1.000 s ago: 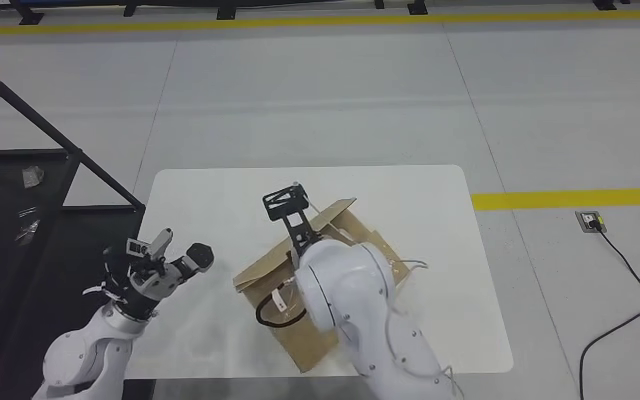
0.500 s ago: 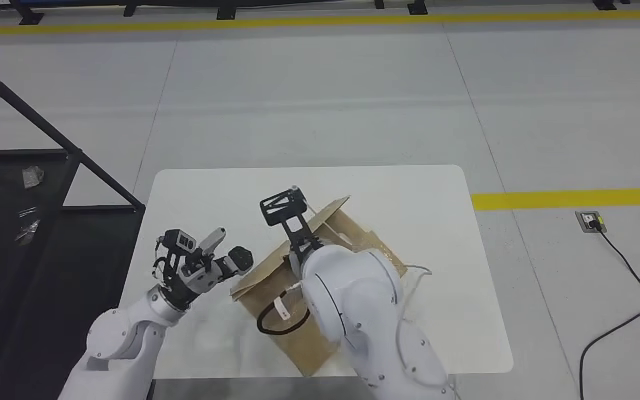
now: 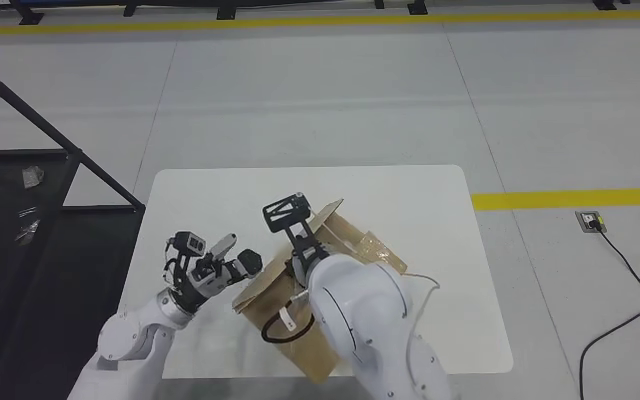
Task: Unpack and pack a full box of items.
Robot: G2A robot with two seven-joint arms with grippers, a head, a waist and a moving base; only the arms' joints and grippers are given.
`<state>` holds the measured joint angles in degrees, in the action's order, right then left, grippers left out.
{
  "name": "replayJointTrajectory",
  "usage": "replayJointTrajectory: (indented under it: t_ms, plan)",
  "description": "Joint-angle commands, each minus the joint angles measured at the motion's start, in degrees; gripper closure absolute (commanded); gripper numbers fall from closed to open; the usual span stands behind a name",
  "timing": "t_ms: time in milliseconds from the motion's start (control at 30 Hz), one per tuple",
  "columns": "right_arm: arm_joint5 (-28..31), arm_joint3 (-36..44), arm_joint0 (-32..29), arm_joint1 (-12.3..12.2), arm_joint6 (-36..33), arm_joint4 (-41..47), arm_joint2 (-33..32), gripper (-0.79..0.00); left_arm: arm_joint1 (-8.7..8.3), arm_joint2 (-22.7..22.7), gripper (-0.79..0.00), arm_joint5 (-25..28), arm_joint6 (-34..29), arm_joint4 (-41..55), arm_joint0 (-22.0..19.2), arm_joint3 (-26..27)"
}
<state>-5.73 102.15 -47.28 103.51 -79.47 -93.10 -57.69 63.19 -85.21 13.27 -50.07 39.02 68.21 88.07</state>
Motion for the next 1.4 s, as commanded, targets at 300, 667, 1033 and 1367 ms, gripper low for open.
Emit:
replayJointTrajectory:
  t_ms: [300, 667, 1033, 1367]
  plan:
    - [0.4, -0.7, 0.4, 0.2, 0.4, 0.7, -0.8, 0.000, -0.65, 1.1, -0.785, -3.2, -5.6, -6.2, 1.2, 0.1]
    - [1.6, 3.7, -2.5, 0.0, 1.7, 1.3, -2.4, 0.000, -0.39, 0.9, -0.785, -0.3, -4.7, -1.9, 0.3, -1.0]
    - [6.5, 13.5, -10.3, -1.0, 6.0, 8.5, -6.0, 0.000, -1.03, -2.2, -0.785, 0.0, -7.4, -1.5, 4.8, 4.0]
    - [9.0, 24.9, -19.8, -2.2, 12.7, 14.4, -7.0, 0.000, -0.65, 1.0, -0.785, 0.5, -4.5, -4.3, 2.9, 1.1]
